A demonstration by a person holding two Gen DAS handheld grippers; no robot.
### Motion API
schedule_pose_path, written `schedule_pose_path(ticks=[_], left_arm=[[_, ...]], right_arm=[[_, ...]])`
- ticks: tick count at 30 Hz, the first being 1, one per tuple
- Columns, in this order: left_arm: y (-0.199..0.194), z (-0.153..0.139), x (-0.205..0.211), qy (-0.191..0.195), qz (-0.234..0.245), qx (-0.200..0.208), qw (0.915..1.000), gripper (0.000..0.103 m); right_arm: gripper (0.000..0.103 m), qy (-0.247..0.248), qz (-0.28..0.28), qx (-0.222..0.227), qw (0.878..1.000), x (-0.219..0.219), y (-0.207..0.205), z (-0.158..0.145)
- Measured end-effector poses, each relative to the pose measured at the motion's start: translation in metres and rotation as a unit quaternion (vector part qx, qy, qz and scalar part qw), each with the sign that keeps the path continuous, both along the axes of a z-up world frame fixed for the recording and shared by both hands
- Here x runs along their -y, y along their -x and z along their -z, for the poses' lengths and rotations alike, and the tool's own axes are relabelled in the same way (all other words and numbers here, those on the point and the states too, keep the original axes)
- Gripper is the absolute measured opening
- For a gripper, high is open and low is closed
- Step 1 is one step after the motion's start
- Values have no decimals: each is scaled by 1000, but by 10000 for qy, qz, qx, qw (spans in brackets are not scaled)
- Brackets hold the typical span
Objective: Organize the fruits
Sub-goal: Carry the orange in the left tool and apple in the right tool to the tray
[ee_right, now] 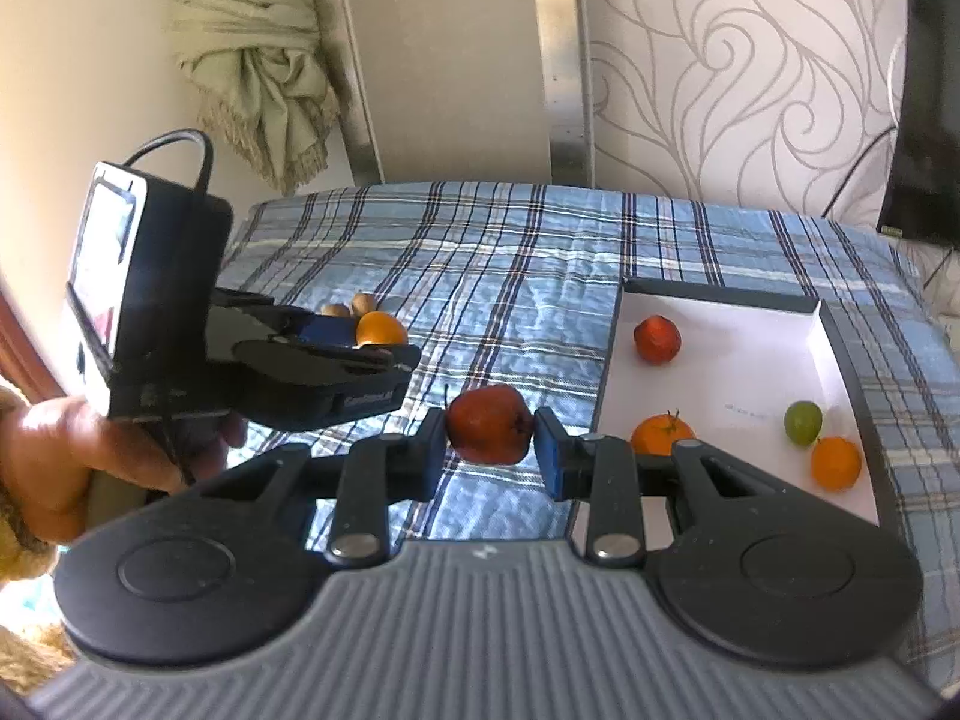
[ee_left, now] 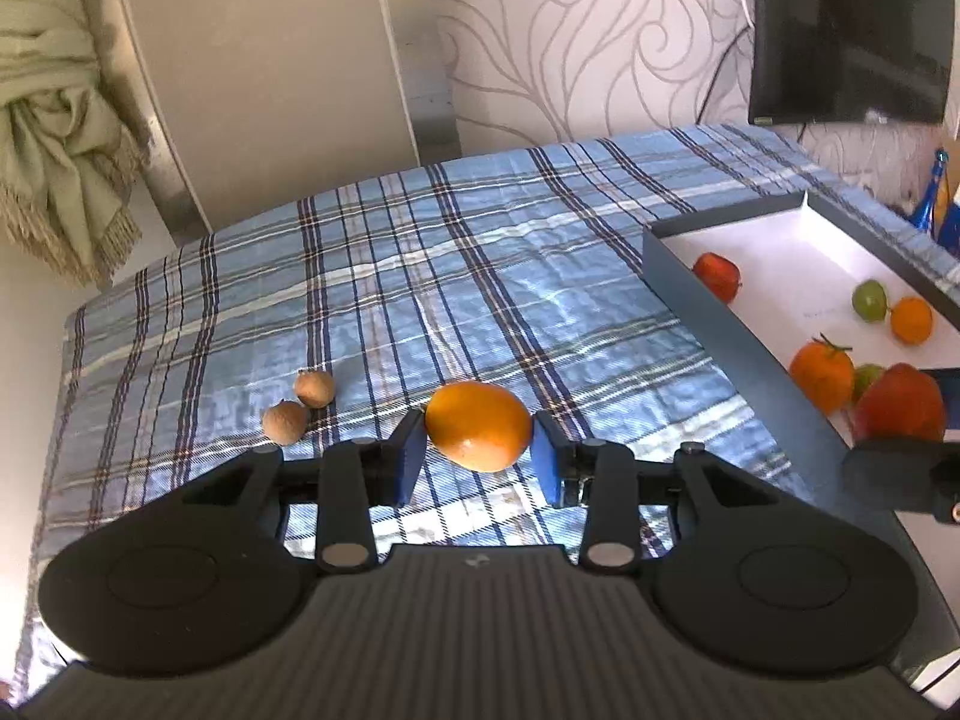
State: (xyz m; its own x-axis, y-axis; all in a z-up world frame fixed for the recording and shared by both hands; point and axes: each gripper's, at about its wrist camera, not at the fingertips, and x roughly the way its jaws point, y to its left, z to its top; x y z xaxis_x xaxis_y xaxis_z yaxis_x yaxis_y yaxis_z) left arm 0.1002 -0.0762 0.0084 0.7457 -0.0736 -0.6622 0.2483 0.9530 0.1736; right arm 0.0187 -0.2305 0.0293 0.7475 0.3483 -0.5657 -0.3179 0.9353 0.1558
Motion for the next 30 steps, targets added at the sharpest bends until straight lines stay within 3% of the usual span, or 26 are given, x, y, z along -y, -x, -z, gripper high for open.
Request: schedule_pose_path(ticks=[8,23,30], left_arm=[[4,-12,21,-27,127,69,9999,43],[32,-12,93,608,576,316,9960,43],[43,-13,117,629,652,325,9954,43]], right_arm=[[34,-272,286,66,9992,26,6,-3],[34,374,513,42,9980,71,32,-6],[34,432,548,47,9976,91,44,-5]])
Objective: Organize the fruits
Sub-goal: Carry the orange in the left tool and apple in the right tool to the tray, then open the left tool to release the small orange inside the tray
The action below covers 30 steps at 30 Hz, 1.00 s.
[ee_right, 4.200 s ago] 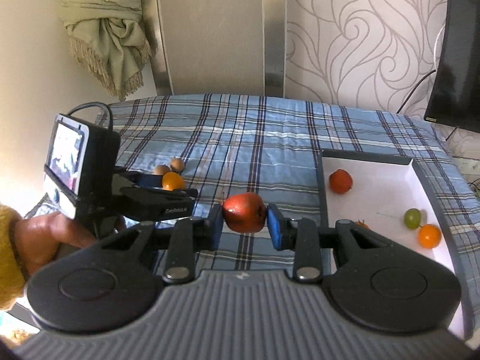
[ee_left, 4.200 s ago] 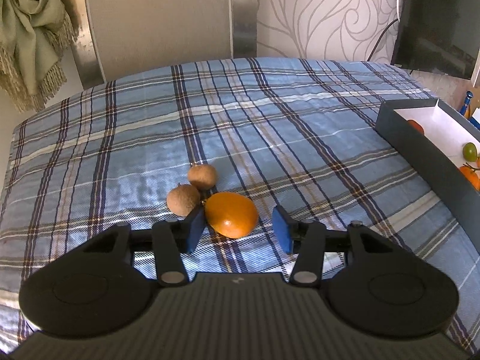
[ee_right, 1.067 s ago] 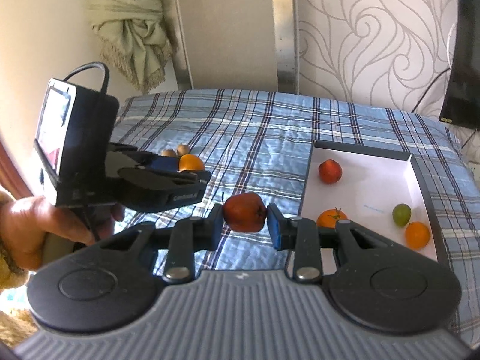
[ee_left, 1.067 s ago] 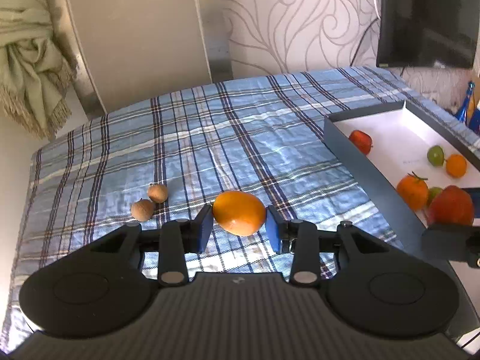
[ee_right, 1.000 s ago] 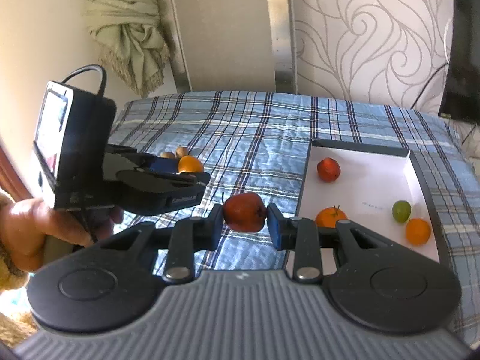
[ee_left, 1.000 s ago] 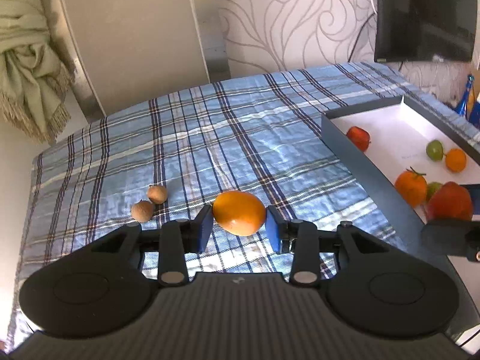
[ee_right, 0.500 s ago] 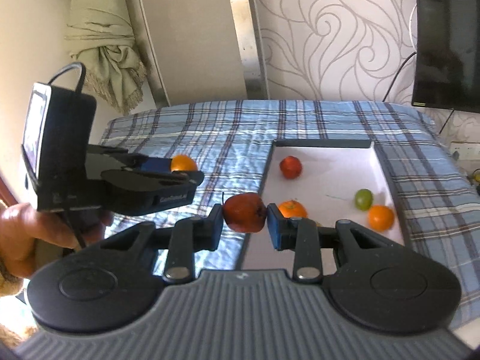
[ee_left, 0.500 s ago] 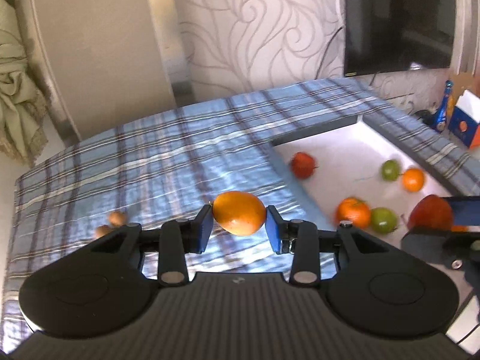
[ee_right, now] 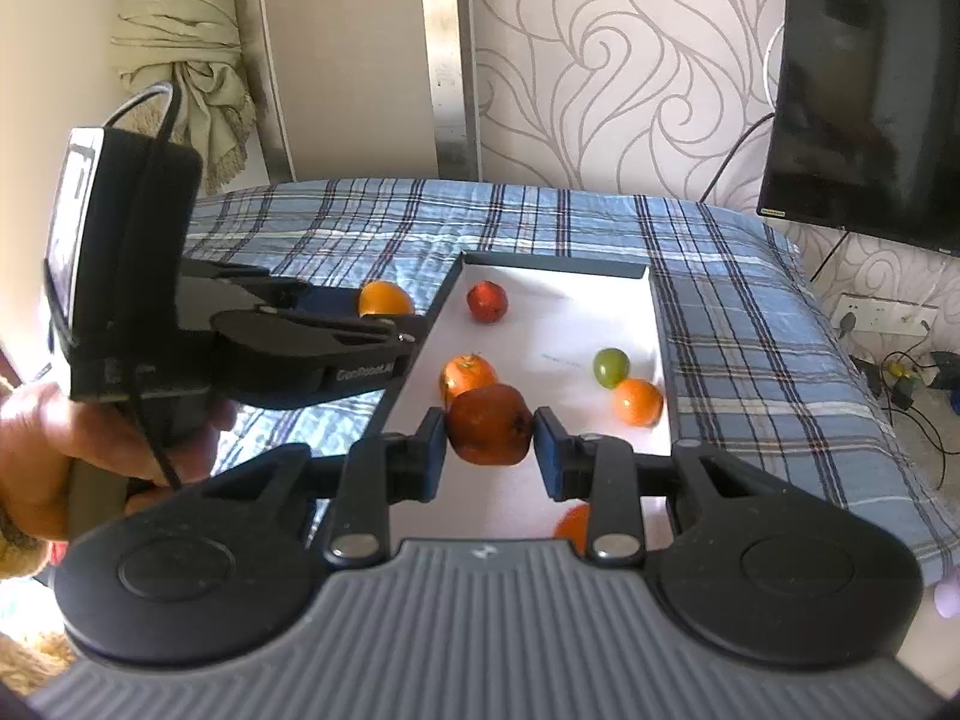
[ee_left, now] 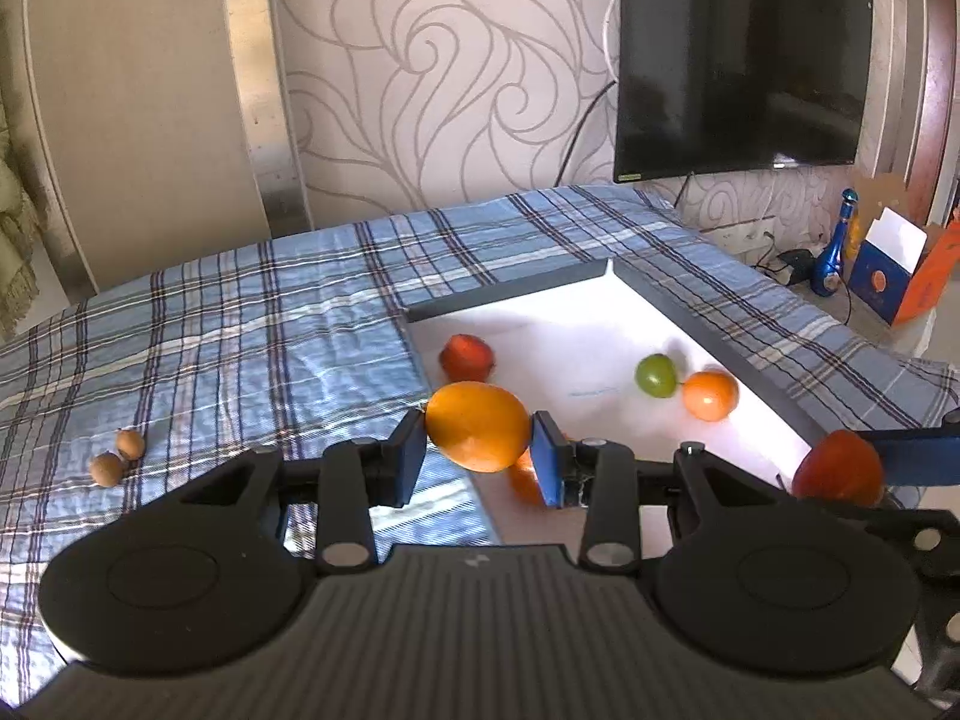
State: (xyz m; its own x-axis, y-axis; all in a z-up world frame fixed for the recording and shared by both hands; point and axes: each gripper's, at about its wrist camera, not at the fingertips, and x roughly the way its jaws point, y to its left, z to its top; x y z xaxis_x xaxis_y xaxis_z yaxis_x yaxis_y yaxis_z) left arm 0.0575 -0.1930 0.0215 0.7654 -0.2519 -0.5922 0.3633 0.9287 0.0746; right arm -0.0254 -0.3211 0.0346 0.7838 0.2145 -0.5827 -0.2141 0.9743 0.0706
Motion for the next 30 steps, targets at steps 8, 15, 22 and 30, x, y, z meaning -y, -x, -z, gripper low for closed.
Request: schedule_pose_path(ticks=[8,15,22,30], left_arm=[[13,4,28,-213,193,-82,9996,43],[11,8,47,-327,352,-136,9988,43],[-11,15,69,-441,542,-135,9975,43],[-26,20,85,-549,646,-142,9963,43]], right_arm=[[34,-272,153,36,9995,24,17,7],[34,-341,197,89,9992,35,29,7],[34,-276,267,111,9992,42,34,8],[34,-263,529,144,9982,54,37,8]])
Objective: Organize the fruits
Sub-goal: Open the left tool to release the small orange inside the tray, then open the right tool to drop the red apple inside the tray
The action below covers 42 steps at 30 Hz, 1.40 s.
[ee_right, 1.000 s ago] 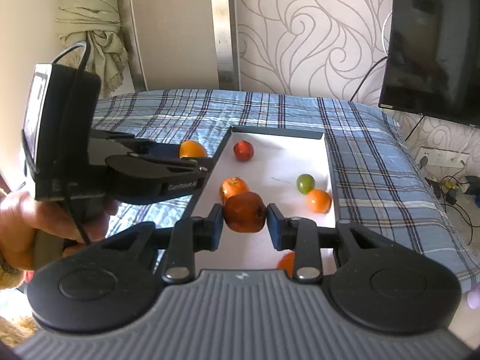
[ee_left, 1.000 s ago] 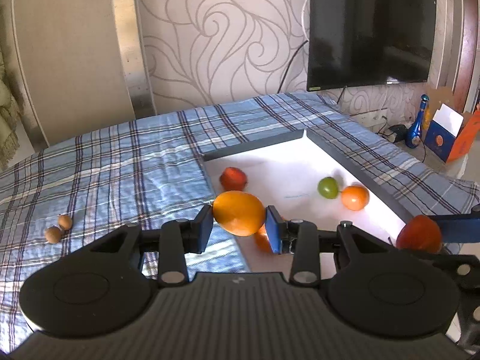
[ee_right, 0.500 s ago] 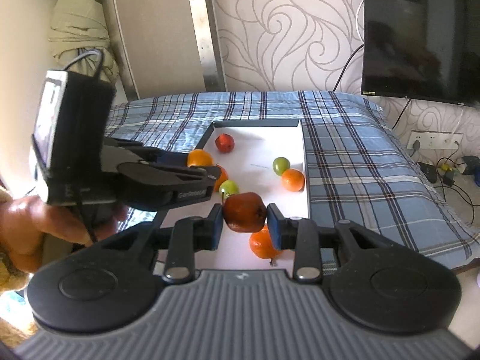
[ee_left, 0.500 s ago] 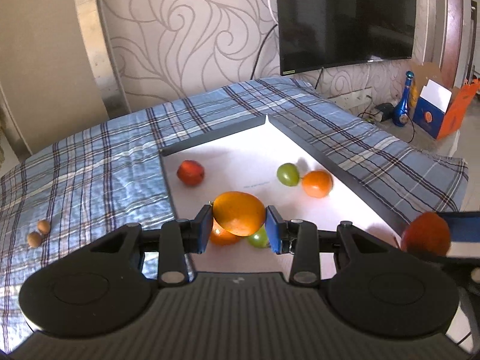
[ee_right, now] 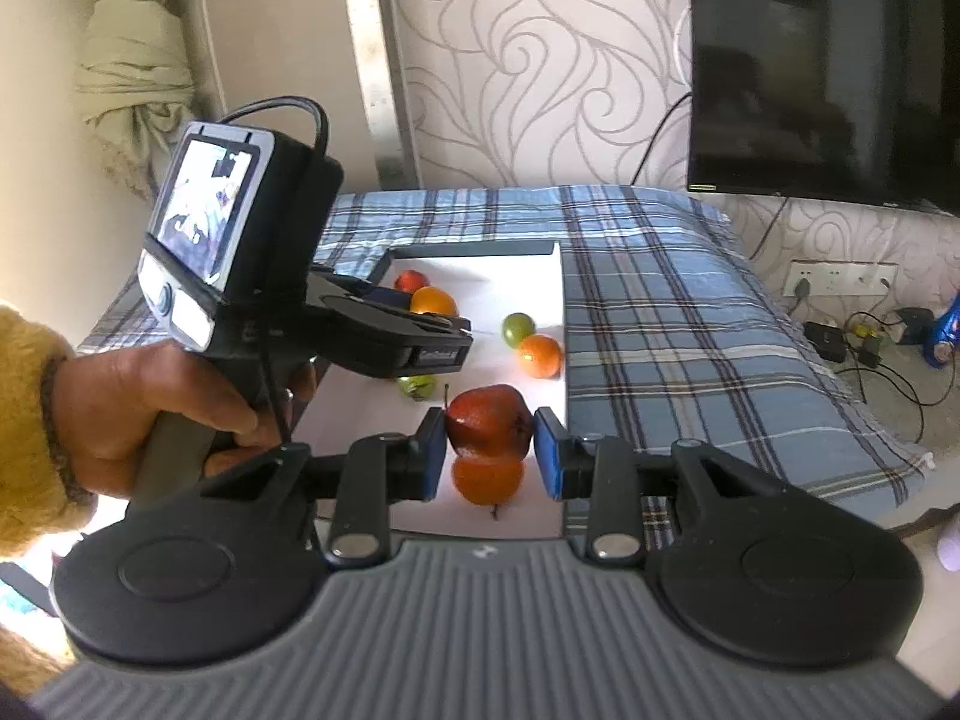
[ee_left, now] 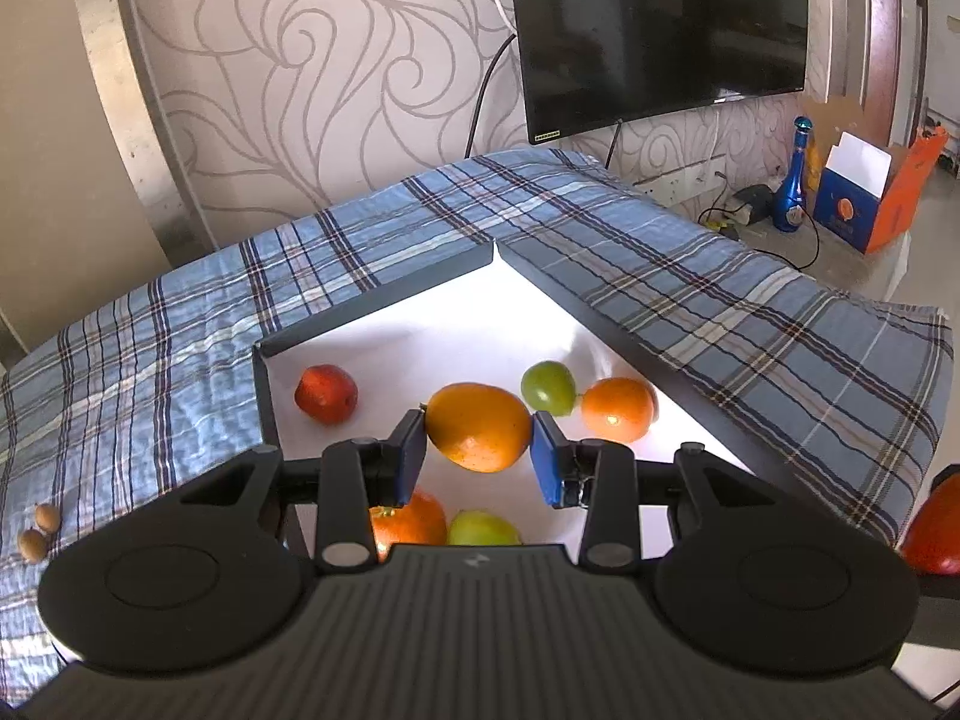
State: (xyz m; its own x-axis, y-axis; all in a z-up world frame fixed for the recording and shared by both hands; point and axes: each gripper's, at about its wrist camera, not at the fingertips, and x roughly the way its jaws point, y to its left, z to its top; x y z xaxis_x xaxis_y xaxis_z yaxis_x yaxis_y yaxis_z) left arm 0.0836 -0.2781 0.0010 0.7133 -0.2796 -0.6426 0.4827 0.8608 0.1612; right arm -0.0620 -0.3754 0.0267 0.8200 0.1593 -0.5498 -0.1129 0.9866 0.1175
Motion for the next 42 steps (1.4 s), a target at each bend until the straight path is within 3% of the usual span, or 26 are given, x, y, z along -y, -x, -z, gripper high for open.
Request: schedule_pose_path(ticks=[12,26,32,42], left_arm=[[-6,2,-2,-14,9,-29,10000,51],[32,-32,-38,290,-70,218,9993,51],[60,-42,-60,399,-175,337,9985,51],[88,-49,-94,480,-477,252,9974,55]], right_arm=[[34,-78,80,1,9999,-1,-2,0],[34,-121,120,62,9998,-5,-11,-2],[34,-165,195,14,9997,0,-32,4],[35,-121,-200,-261,9994,-25,-76,25]])
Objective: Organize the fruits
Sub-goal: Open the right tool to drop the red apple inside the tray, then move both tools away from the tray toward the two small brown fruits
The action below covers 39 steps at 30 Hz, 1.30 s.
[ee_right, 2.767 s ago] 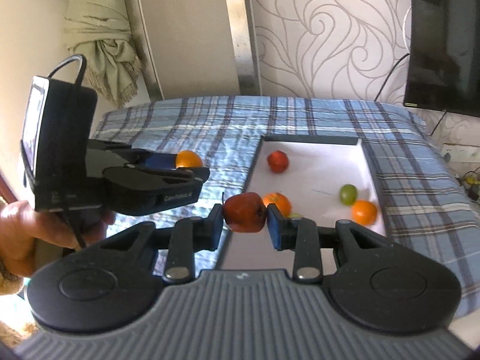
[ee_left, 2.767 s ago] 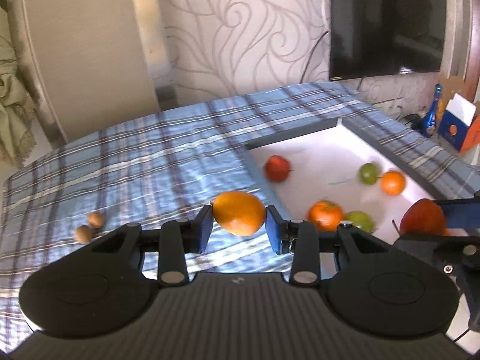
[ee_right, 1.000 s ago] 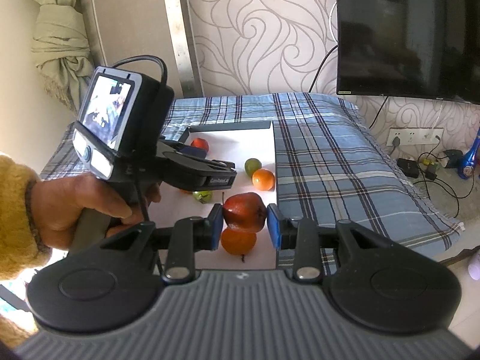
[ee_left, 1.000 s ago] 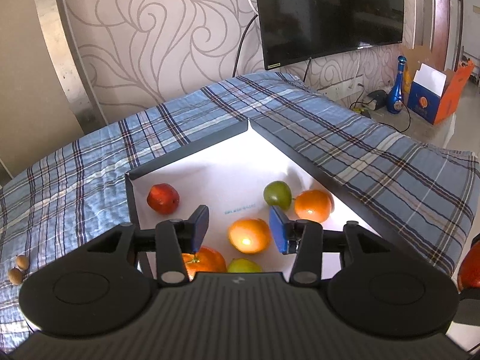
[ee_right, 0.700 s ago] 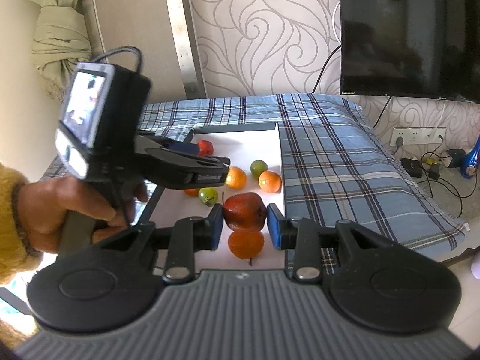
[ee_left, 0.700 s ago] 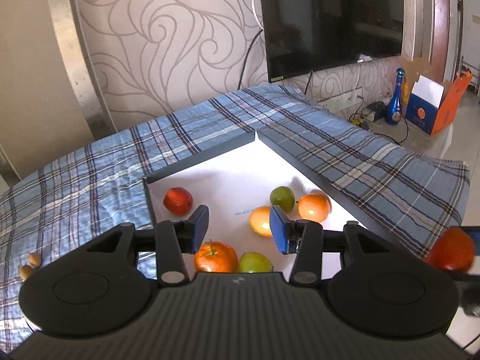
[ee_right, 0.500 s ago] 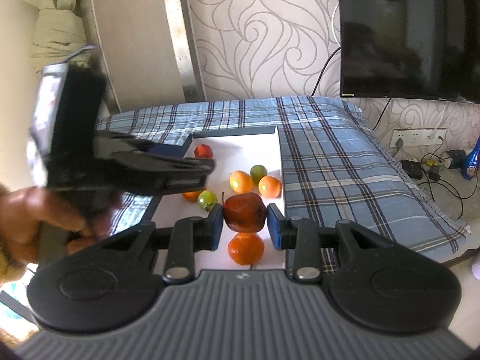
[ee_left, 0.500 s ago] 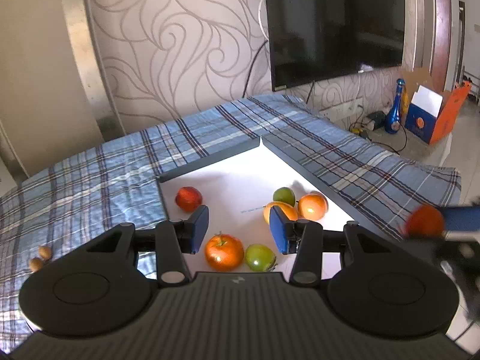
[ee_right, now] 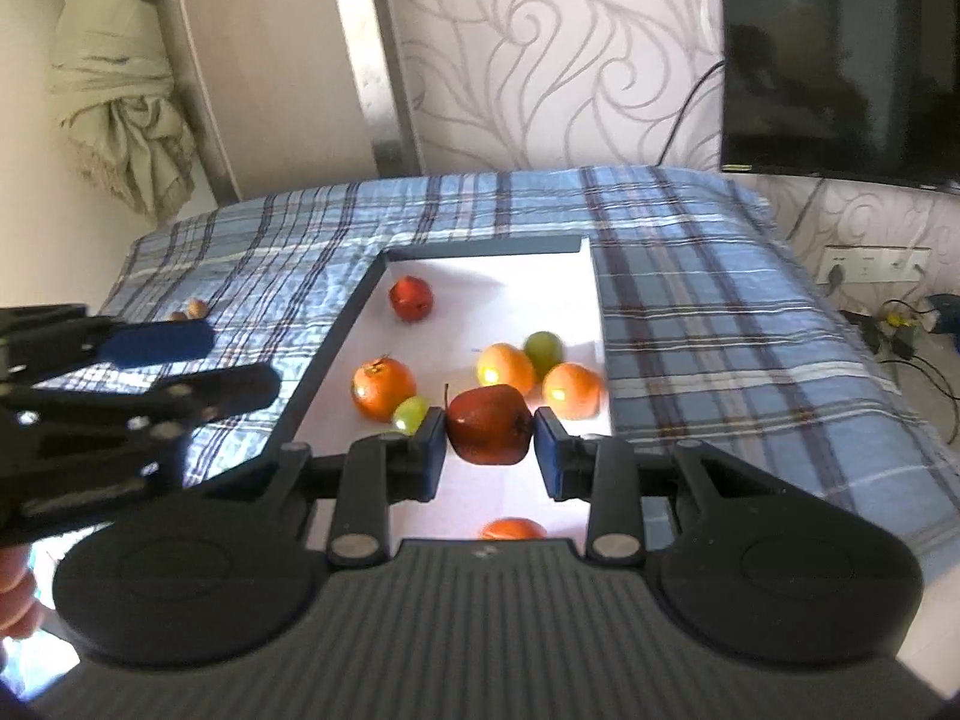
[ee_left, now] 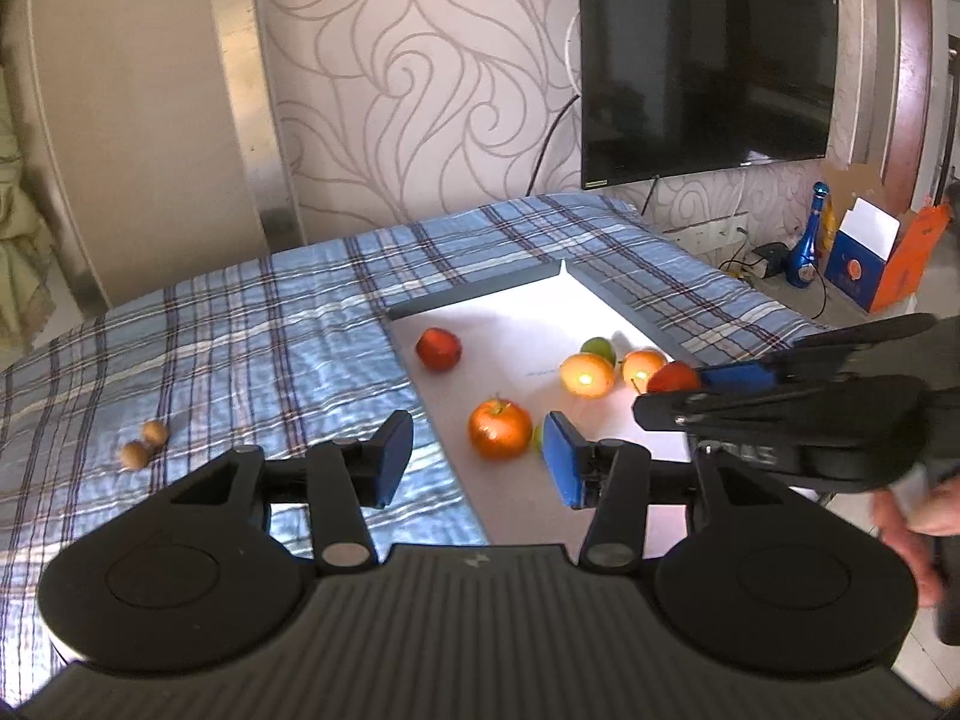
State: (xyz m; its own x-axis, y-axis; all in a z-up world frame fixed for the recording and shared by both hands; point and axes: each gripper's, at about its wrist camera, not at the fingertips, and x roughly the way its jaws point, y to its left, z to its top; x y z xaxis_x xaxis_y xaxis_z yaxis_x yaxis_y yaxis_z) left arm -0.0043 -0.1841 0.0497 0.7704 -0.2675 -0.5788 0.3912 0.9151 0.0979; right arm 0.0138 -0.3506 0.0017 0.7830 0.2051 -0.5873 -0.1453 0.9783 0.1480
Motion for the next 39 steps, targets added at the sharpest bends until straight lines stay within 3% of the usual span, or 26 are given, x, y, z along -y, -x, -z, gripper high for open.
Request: schedule_pose_path(ticks=[11,13,15,20,25,39], left_arm=[[5,-3,-21,-2,-115,-38,9999,55],[5,-2,-24,2,-97,-40,9999,55],[4,-2,-26,19,-89,-40,10000,55],[0,-1,-39,115,-126,-53,9998,55],[-4,-1,-58,152,-197,-53,9997,55],[-35,7,-149,-24,-959,-27,9954,55]], right_arm=[[36,100,280,-265,9992,-7,-26,15],[39,118,276,-284,9991,-8,-28,15],[44,124,372,-219,9990,-9,-26,14],[44,164,515,-25,9985,-12,-20,0],[44,160,413,246,9987,-30,-13,-19],[44,-48,-301,270,9992,-102,-13,-36]])
